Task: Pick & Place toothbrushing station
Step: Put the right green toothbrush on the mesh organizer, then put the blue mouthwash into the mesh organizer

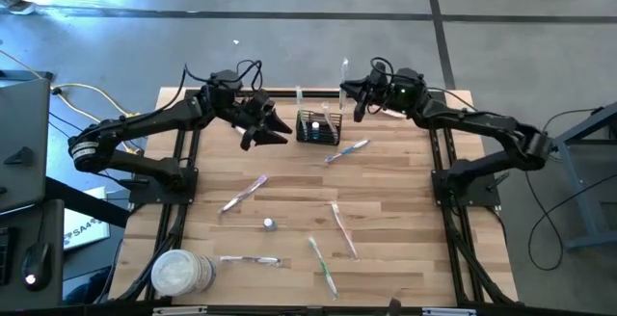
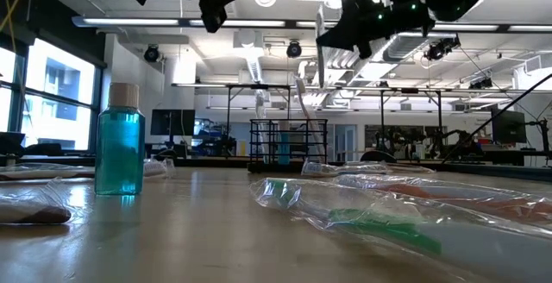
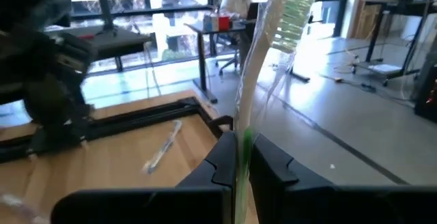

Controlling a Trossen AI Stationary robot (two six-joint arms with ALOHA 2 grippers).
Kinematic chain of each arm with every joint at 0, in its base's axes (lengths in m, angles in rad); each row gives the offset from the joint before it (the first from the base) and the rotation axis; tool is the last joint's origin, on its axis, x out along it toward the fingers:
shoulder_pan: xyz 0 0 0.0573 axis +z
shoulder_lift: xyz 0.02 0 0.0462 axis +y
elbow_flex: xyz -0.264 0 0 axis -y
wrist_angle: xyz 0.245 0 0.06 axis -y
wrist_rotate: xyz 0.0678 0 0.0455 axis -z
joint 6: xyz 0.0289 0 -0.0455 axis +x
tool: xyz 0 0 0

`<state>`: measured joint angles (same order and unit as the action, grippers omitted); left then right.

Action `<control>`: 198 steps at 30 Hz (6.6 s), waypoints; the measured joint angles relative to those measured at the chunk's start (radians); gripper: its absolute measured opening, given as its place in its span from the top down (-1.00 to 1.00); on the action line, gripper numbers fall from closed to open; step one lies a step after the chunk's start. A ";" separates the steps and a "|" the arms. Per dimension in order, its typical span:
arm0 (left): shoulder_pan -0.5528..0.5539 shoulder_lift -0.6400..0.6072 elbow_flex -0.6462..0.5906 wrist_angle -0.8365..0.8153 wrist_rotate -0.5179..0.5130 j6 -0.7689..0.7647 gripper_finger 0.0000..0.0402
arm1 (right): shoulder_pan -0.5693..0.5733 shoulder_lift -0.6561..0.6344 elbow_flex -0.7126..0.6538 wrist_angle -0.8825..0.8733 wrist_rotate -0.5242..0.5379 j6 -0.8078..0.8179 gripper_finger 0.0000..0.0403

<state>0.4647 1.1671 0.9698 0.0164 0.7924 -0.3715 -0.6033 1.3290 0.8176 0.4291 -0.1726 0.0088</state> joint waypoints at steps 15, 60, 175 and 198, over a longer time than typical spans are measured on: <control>0.000 0.000 0.000 0.165 -0.119 0.158 -0.13 | 0.009 0.115 -0.003 0.048 0.067 -0.062 0.94; 0.001 0.009 0.000 0.139 -0.159 0.157 -0.13 | 0.047 0.314 -0.002 0.033 0.044 0.013 0.93; -0.755 0.374 0.923 -1.588 -0.474 0.428 -0.12 | 0.698 -0.389 -0.002 -0.442 0.233 0.570 -0.18; -0.753 0.374 0.632 -1.223 -0.704 0.022 -0.12 | 0.724 -0.390 -0.002 -0.550 -0.098 0.513 -0.19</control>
<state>-0.2886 1.5410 1.6014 -1.2067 0.0887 -0.3491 0.1207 0.9390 0.8158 -0.1211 -0.2703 0.5222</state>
